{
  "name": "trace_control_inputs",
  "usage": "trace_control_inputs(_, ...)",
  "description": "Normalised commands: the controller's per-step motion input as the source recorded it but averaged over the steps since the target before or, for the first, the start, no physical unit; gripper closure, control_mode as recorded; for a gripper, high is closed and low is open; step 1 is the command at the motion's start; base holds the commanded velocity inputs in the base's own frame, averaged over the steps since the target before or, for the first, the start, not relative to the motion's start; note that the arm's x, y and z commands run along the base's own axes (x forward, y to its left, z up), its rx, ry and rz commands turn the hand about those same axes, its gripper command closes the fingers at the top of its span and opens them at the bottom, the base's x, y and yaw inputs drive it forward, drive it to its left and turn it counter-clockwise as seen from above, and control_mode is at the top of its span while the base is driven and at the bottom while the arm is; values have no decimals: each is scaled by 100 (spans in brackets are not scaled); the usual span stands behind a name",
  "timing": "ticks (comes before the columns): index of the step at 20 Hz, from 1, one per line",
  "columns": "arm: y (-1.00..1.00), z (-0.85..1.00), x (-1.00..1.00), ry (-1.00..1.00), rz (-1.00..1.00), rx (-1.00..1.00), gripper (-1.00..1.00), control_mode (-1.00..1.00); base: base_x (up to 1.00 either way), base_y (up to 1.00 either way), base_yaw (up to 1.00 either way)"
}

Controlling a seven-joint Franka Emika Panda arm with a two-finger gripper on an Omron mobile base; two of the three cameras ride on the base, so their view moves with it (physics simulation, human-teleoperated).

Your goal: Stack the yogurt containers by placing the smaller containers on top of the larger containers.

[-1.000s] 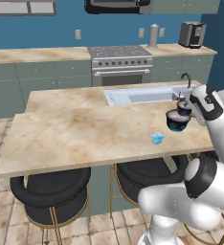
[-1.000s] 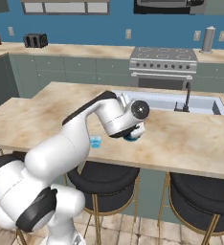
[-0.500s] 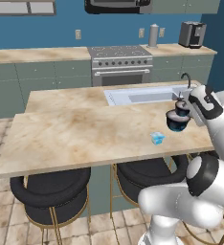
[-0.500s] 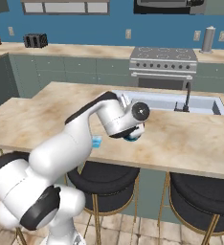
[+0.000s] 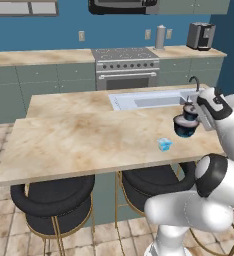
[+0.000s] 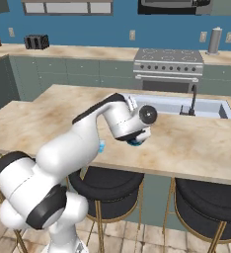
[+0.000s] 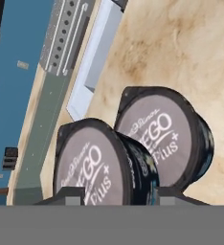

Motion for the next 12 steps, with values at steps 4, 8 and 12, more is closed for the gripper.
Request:
trace_control_inputs(4,-6,-2,0,0,1,0,100,-100,0,0,0)
trace_control_inputs(8,0,-2,1,0,0,0,100,-100,0,0,0)
trace_control_inputs(12,0,-11,1,0,0,0,100,-100,0,0,0)
